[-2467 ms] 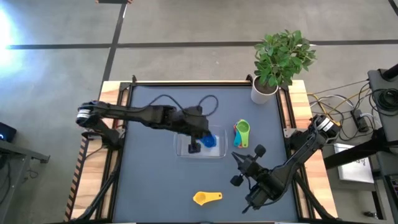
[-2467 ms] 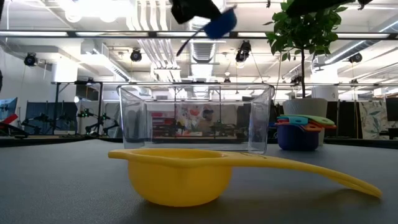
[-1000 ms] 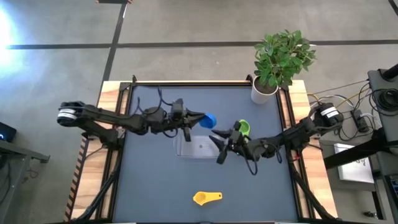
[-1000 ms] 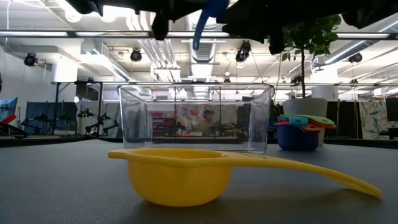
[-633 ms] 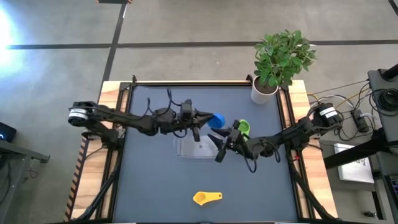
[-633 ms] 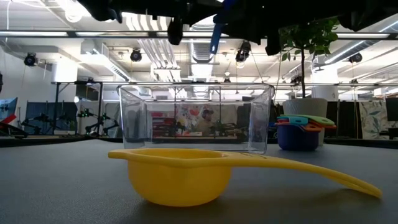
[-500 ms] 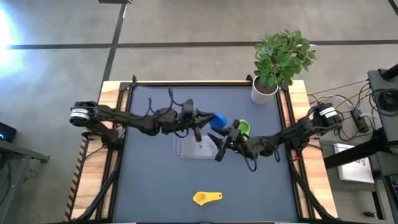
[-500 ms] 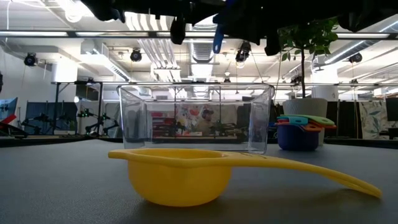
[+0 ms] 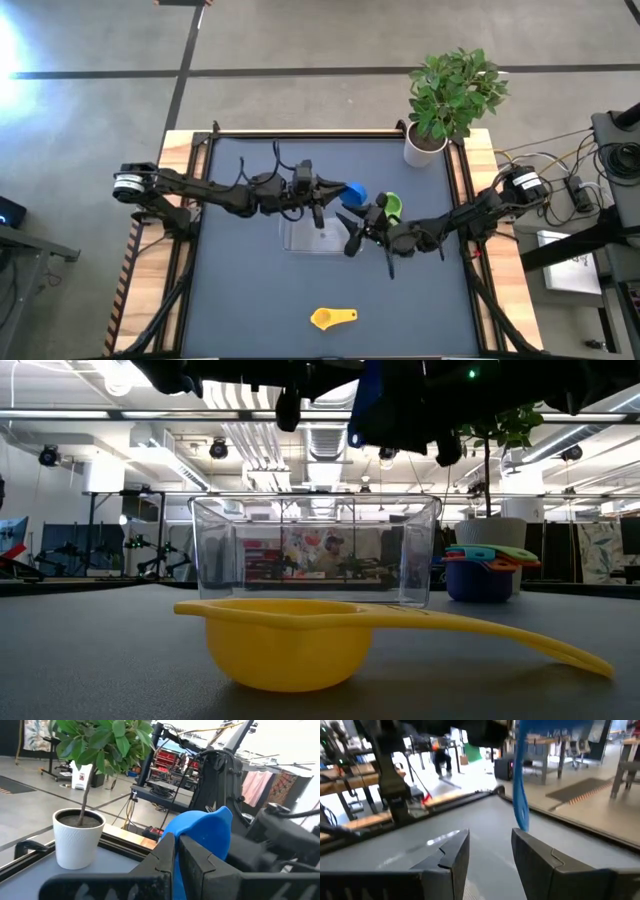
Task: Nest measuring cups in basket
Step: Stack the blue measuring cup on top of the green measuring cup
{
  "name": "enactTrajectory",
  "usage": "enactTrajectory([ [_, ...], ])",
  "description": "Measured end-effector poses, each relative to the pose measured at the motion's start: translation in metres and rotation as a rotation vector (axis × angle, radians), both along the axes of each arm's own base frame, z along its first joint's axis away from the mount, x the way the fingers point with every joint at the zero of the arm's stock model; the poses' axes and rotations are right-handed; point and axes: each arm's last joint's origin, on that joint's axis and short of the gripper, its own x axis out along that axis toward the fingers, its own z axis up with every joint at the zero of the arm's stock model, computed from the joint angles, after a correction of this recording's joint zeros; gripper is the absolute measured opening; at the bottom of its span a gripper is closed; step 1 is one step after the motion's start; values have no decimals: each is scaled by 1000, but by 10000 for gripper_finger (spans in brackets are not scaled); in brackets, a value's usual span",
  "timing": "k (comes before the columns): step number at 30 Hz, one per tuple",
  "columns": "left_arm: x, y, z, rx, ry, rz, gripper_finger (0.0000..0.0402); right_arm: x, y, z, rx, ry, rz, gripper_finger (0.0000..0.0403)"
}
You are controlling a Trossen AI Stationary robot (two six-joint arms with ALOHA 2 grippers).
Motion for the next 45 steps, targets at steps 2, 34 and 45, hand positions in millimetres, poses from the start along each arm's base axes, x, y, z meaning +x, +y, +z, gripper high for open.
enactTrajectory([
  [2,0,0,0,1,0,-11,0,0,0,-4,17,20,-6,137],
  [34,0,0,-1,-1,9,-20,0,-1,-2,12,-91,-40,-67,14],
  [45,0,0,-2,16,22,-18,17,-3,3,12,-89,-35,-56,8],
])
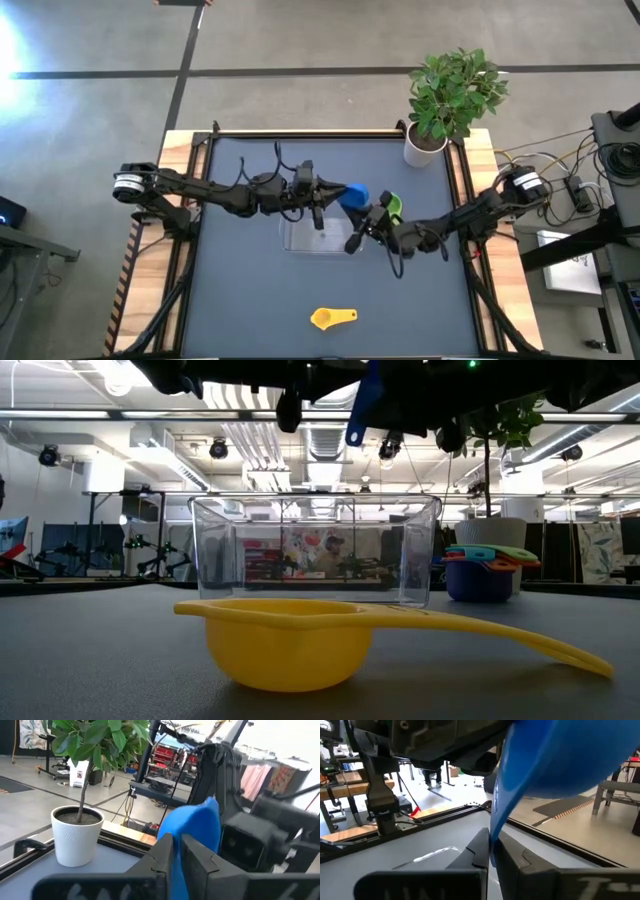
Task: Nest measuring cups in basket
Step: Stack the blue measuring cup on top of the green measuring cup
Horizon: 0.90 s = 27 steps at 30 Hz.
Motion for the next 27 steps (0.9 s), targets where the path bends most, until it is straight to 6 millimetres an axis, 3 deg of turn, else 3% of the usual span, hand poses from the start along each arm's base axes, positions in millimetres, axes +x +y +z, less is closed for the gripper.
enactTrajectory([
  [6,-7,2,2,63,81,11,73,-16,9,5,98,58,38,8],
  [14,-26,3,18,91,149,17,135,-66,9,3,372,302,109,8],
  [22,-28,3,15,92,188,15,151,-101,6,11,565,345,178,8],
  [27,-27,3,10,92,206,14,151,-120,-2,-4,664,250,232,8],
])
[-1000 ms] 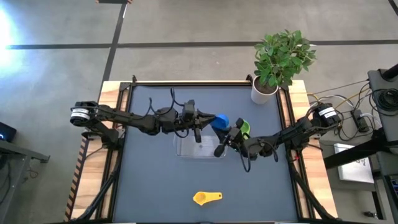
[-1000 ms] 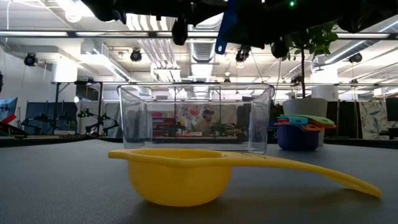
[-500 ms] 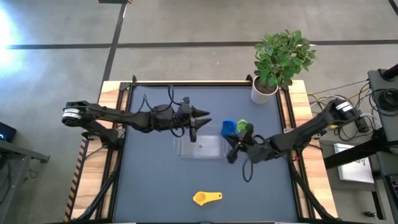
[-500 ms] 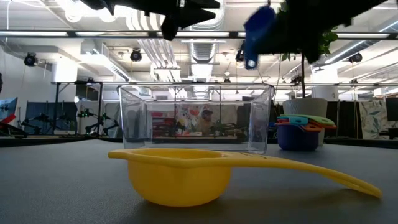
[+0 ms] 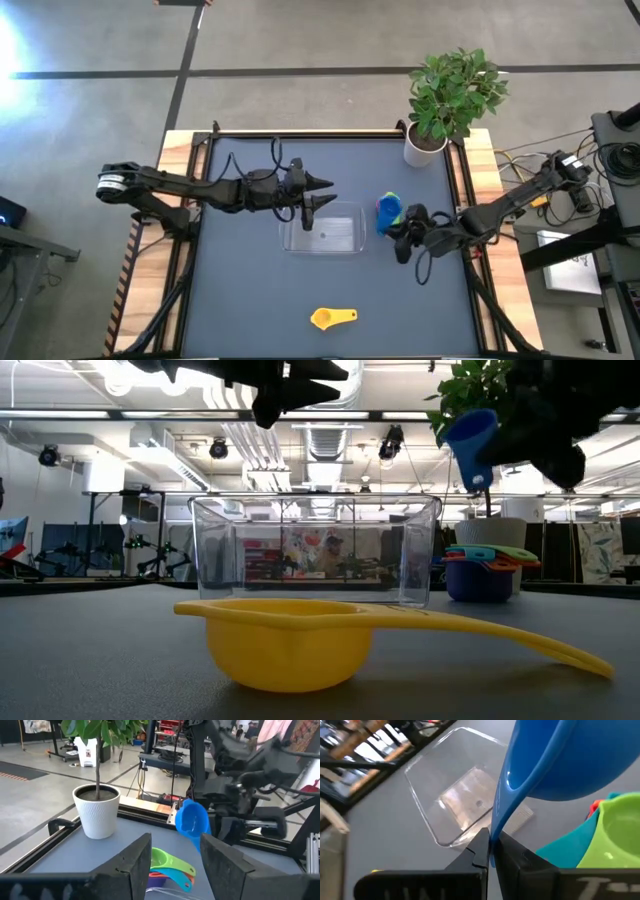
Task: Nest measuring cups in basket
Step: Stack the blue measuring cup on top of the green measuring cup
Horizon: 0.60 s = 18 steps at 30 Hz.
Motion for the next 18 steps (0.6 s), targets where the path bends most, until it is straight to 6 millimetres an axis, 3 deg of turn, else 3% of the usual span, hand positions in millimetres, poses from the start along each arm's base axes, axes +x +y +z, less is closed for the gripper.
enactTrajectory([
  [8,0,0,-1,0,2,0,151,-28,-13,-27,170,-217,39,8],
  [18,2,0,-5,0,12,0,152,-48,-32,-58,327,-244,-37,8],
])
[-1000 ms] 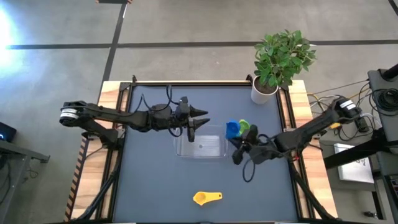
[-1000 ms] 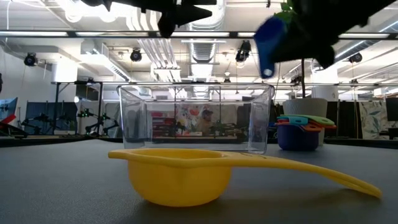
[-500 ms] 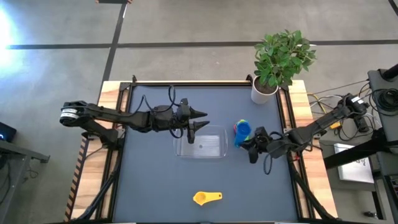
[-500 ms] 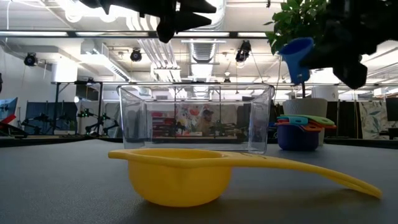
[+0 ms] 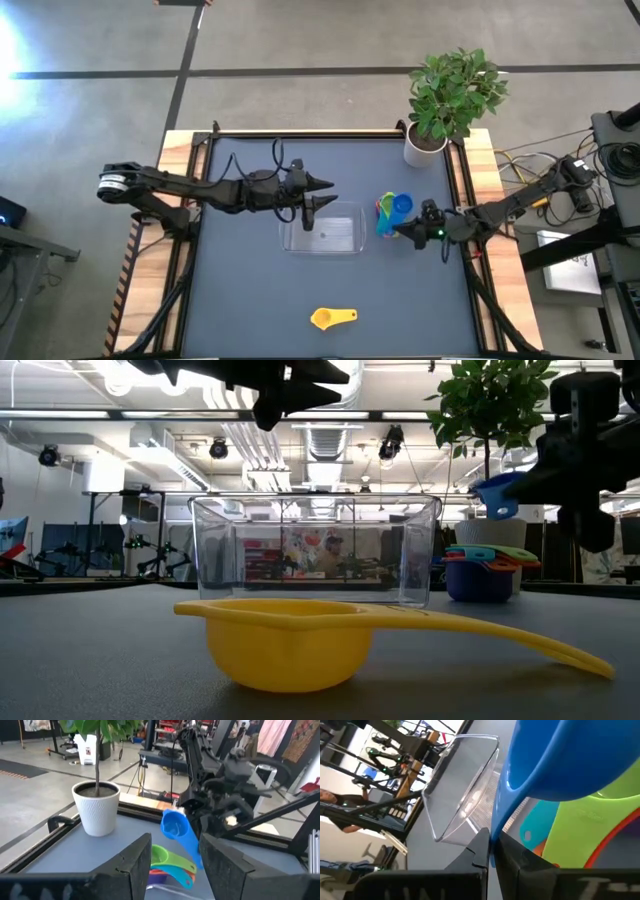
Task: Nest measuring cups in basket
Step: Stack the blue measuring cup on top of the green measuring cup
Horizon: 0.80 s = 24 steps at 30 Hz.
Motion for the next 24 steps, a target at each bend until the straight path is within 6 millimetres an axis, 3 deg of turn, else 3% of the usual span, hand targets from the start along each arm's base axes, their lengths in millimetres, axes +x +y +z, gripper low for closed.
enactTrajectory([
  [24,6,0,-10,0,25,0,152,11,-40,-2,167,48,261,8],
])
